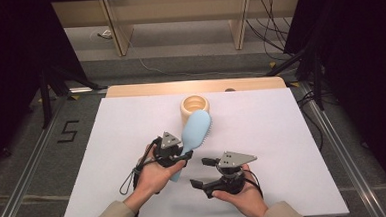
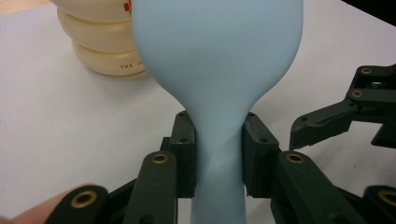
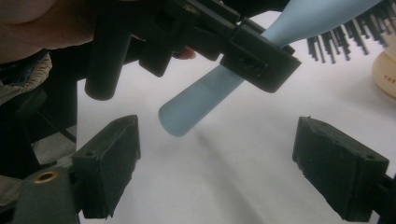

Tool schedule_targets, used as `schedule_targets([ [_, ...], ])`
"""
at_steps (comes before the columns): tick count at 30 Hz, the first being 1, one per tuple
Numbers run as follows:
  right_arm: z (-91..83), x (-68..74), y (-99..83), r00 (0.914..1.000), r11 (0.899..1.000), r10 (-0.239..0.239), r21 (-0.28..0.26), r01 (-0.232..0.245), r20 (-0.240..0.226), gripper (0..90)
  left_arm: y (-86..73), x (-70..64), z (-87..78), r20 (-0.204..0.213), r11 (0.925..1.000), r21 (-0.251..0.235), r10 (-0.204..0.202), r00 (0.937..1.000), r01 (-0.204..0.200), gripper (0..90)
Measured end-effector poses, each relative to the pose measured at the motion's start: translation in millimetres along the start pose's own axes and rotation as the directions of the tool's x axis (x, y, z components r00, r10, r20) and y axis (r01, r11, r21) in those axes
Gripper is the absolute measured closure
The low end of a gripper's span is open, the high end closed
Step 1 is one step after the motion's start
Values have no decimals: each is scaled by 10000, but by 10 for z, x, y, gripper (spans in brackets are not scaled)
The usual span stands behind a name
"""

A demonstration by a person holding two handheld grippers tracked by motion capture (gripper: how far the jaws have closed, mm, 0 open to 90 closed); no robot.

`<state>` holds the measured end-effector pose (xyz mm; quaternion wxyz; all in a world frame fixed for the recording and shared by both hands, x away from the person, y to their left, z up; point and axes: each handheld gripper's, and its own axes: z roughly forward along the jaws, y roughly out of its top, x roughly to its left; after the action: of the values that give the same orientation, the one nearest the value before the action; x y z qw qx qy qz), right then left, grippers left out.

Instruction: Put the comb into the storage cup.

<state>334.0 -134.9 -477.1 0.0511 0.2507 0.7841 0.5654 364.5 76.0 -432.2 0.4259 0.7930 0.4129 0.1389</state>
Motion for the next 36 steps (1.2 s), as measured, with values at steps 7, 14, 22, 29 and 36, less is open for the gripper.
schedule_targets([
  [7, 60, 29, -5, 9999, 9999, 66, 117, -64, -131, 161, 4, -15, 10, 7, 10000, -57, -29, 10000, 29, 694],
  [14, 108, 26, -14, 9995, 9996, 245, 138, -242, -219, 161, 8, -41, 18, 73, 10000, -75, 52, 10000, -51, 693],
  [22, 168, 25, -21, 9985, 9988, 459, 170, -455, -295, 161, 3, -60, 33, 111, 9999, -41, 103, 9999, -102, 694],
  [29, 238, 39, -17, 9976, 9981, 579, 224, -571, -370, 162, 2, -81, 39, 155, 9999, -150, 40, 9999, -38, 693],
  [36, 289, 42, -10, 9970, 9976, 673, 216, -665, -374, 162, 4, -90, 34, 174, 9998, -166, 61, 9998, -58, 693],
])
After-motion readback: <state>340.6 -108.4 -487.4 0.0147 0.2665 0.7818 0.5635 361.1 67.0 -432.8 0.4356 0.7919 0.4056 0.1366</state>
